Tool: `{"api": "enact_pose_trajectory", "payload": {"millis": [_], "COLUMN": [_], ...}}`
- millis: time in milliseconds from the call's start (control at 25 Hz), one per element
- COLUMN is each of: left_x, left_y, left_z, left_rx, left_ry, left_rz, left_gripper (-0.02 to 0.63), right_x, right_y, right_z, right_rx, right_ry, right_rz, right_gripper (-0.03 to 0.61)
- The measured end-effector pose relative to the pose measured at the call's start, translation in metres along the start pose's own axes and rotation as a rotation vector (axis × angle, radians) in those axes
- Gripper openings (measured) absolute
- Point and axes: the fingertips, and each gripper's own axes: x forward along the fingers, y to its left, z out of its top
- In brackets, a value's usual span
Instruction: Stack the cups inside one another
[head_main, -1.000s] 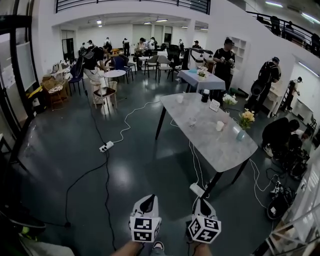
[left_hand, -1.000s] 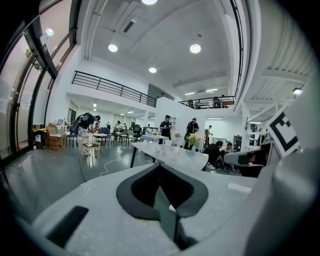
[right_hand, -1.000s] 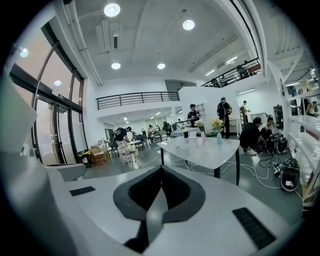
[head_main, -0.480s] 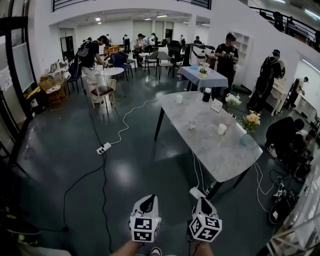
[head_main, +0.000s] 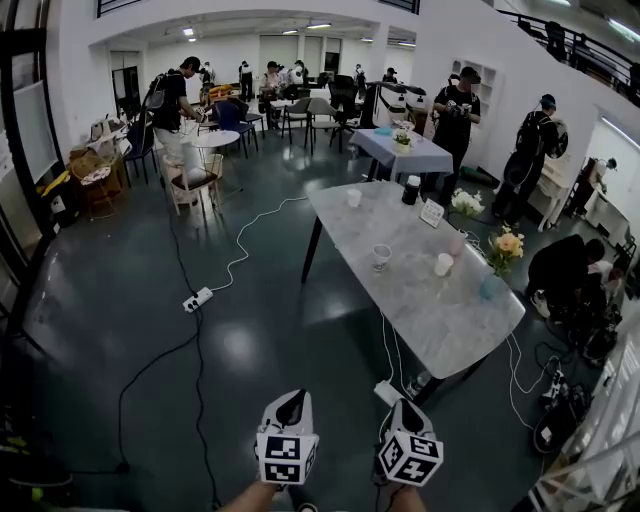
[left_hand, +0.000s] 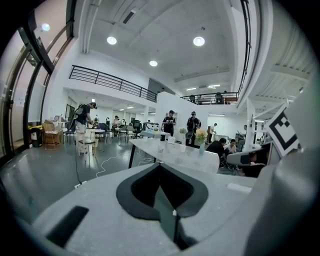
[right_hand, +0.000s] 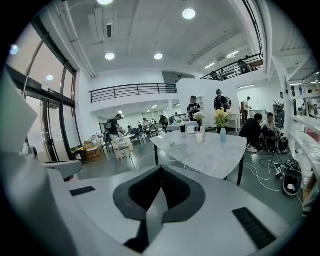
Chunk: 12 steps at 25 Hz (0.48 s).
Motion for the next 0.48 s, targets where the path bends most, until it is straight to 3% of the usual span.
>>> {"api": "enact_pose_trajectory", "payload": {"millis": [480], "left_x": [0.118], "left_y": [0.089], "left_z": [0.046], "left_rx": [0.052], "left_ry": [-0.015], "left_rz": [-0.071], "left_gripper": [-0.002], "right_x": [0.128], "right_y": [0.048], "right_z": [0.055], "right_rx": [0.019], "right_ry": [-0.041], "right_rz": [-0.057], "right_gripper": [0.006]}}
